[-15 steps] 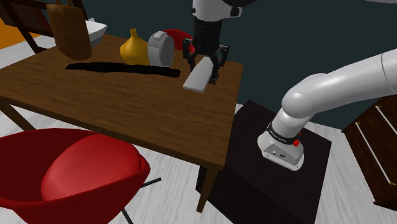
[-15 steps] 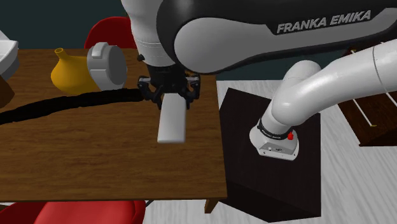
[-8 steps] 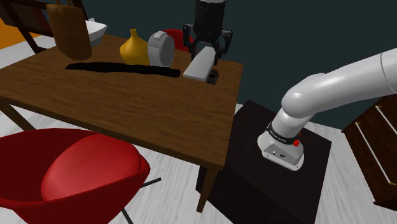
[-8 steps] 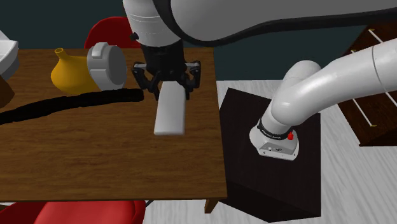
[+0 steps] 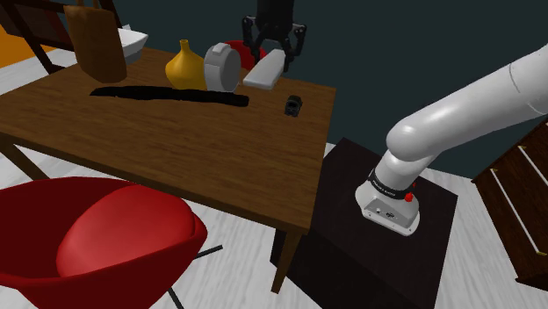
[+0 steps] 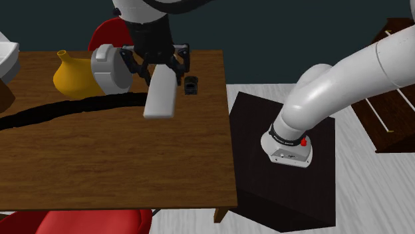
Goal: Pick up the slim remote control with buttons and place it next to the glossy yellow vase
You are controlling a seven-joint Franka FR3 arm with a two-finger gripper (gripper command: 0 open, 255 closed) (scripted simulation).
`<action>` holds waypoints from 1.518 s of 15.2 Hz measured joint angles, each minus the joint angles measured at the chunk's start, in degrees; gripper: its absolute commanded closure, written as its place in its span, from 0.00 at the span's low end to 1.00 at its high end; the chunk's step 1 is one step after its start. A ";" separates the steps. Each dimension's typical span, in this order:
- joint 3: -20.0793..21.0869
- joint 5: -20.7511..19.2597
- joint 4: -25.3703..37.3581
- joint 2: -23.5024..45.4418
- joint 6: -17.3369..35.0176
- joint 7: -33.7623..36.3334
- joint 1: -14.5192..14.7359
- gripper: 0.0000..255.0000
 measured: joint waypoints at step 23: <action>0.37 -16.93 21.33 31.93 6.19 -2.75 -7.71 1.00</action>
